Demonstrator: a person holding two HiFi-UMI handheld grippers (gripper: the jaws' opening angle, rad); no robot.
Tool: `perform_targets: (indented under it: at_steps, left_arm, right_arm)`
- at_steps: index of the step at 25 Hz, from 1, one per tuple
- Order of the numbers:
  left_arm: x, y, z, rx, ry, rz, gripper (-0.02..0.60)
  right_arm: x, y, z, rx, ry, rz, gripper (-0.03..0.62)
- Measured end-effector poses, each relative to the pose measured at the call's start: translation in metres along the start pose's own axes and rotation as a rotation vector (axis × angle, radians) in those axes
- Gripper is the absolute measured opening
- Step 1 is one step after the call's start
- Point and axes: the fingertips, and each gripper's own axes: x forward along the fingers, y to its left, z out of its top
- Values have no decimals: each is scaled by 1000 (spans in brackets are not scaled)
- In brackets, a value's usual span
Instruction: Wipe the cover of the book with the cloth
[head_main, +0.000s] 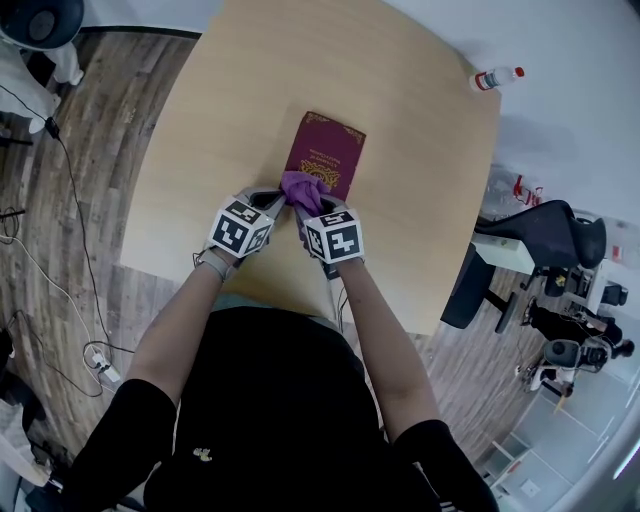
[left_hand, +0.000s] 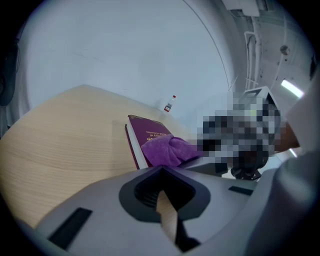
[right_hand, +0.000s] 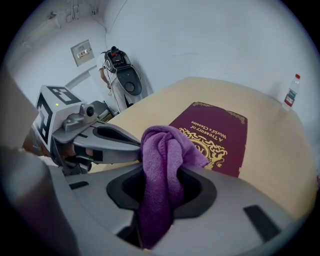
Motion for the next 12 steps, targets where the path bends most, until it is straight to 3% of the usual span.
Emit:
perform_targets:
  at_steps: [12]
  left_arm:
    - [1, -2, -1, 32, 21, -4, 18]
  right_arm:
    - [17, -17, 35, -15, -6, 17, 138]
